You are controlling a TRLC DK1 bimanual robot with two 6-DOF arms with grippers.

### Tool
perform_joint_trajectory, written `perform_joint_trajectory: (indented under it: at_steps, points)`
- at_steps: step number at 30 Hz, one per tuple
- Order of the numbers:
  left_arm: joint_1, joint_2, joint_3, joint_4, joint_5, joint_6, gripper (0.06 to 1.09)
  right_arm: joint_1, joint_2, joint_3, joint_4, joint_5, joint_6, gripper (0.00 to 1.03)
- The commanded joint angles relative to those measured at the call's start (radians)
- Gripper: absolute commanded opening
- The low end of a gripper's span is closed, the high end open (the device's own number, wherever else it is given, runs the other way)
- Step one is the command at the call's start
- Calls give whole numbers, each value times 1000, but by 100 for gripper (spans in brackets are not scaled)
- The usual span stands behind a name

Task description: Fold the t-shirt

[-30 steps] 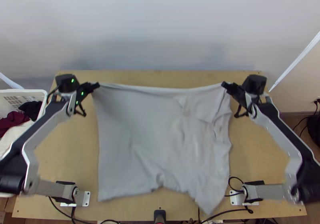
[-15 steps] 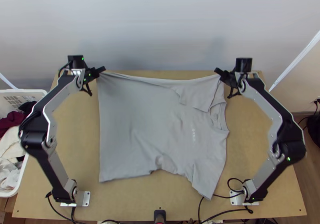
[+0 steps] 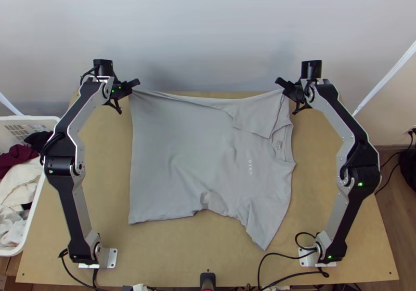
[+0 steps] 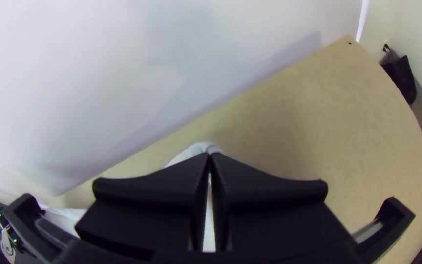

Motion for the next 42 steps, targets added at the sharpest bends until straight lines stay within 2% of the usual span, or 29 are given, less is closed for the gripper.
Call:
perform_joint_trajectory:
  at_steps: [1,5,9,13,26,42]
  points:
    - [-1,17,64,-59,14,-20,9,-3,29,68,-31,13,19,3]
    - [-4,2,68,-111,23,-20,10,-1,29,95,-78,13,16,3]
    - [8,-43,64,-188,79,-34,9,11,-19,88,-129,13,12,3]
    - [22,-102,-16,-200,97,-31,9,19,-68,56,-173,13,-14,3]
    - [30,-408,-485,-16,128,-48,10,14,-224,-175,-162,21,-80,3]
    - [28,-543,-774,102,128,-40,10,23,-362,-448,-75,63,-99,3]
